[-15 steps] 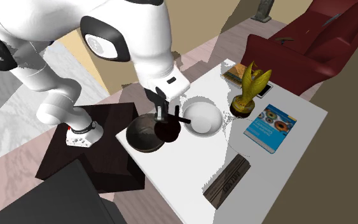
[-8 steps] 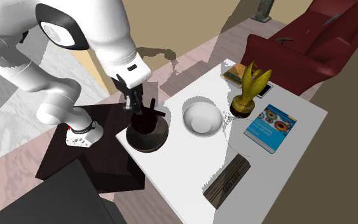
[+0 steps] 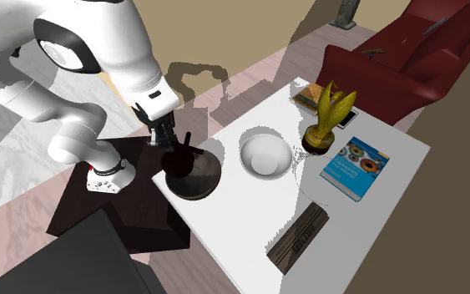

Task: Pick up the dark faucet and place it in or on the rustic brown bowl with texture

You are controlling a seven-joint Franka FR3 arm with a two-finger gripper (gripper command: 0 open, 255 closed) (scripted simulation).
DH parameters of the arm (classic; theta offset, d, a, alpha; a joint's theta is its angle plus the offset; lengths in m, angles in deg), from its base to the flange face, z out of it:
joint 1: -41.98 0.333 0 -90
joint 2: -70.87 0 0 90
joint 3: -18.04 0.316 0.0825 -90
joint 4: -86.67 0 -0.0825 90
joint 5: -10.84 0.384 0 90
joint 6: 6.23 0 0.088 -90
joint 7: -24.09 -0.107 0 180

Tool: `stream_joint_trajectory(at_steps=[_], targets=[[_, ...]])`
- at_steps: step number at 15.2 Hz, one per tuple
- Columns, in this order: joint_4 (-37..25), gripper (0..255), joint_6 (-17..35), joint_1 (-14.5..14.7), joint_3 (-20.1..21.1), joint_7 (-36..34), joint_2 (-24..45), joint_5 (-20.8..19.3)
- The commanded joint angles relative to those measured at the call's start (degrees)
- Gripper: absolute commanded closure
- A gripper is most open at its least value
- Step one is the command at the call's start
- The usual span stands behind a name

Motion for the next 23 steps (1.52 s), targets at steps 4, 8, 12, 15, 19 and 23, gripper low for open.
stream_joint_trajectory(at_steps=[4, 8, 12, 15, 19, 23], targets=[[4.48, 255, 3.73, -0.19, -0.22, -0.06, -0.81, -0.29], [7.92, 255, 6.75, -0.31, -0.4, -0.14, -1.24, -0.49], [11.4, 255, 10.0, -0.44, -0.62, -0.21, -1.47, -0.7], [11.4, 255, 10.0, -0.44, -0.62, -0.21, -1.47, -0.7], [11.4, 255, 10.0, -0.44, -0.62, -0.21, -1.47, -0.7], [11.4, 0, 10.0, -0.44, -0.62, -0.21, -1.47, -0.7]])
